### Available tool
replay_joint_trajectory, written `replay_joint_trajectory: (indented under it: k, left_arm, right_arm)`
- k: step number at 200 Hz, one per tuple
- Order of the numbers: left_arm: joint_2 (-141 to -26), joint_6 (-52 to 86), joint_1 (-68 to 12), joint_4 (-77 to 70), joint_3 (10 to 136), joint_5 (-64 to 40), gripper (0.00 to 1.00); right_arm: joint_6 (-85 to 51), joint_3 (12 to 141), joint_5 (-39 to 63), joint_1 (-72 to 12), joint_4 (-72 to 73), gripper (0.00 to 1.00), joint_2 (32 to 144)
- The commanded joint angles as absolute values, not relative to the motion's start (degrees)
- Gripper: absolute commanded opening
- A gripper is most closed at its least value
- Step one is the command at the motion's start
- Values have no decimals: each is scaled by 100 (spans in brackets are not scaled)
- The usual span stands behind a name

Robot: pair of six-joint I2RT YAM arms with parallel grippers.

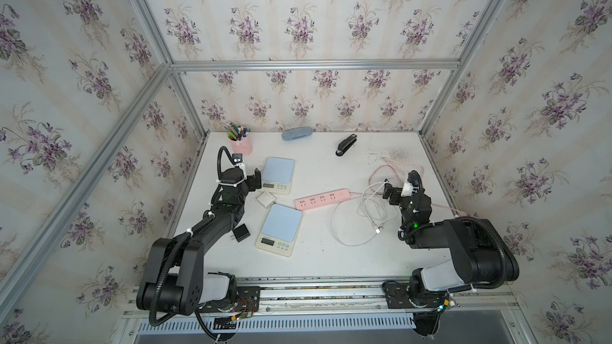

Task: Charge the electronic scale
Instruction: Pick up the plug from the center of the board.

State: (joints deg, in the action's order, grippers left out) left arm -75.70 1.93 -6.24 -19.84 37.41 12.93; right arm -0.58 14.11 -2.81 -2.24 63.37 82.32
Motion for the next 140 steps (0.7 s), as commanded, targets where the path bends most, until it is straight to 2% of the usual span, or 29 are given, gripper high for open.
replay_joint_trajectory:
  k: [1, 20, 51, 80, 109, 140]
  left_arm:
    - [-7412, 725, -623, 317, 4357, 1128, 99]
    - [-7272, 1135, -618, 1280, 4727, 850, 99]
    - [-7078, 1873, -624, 2108, 4906, 446, 99]
    - [-7025, 2347, -633, 2353, 4812, 263, 99]
    - [-7430, 2260, -616, 2966, 5219, 194, 99]
    - [-7858, 2088, -343, 3530, 5750, -297, 99]
  right_arm:
    - [-685, 2081, -342, -228, 4468, 94, 7506]
    - [-1331, 2849, -249, -269, 2500, 86, 7089]
    - [-2306, 3585, -933, -649, -336, 84, 6485]
    - [-2763, 4076, -360, -942, -2400, 83, 6233]
    - [-2818, 4596, 317, -1075, -3472, 82, 6285]
    - [-2503, 5308, -42, -1646, -3122, 79, 6469]
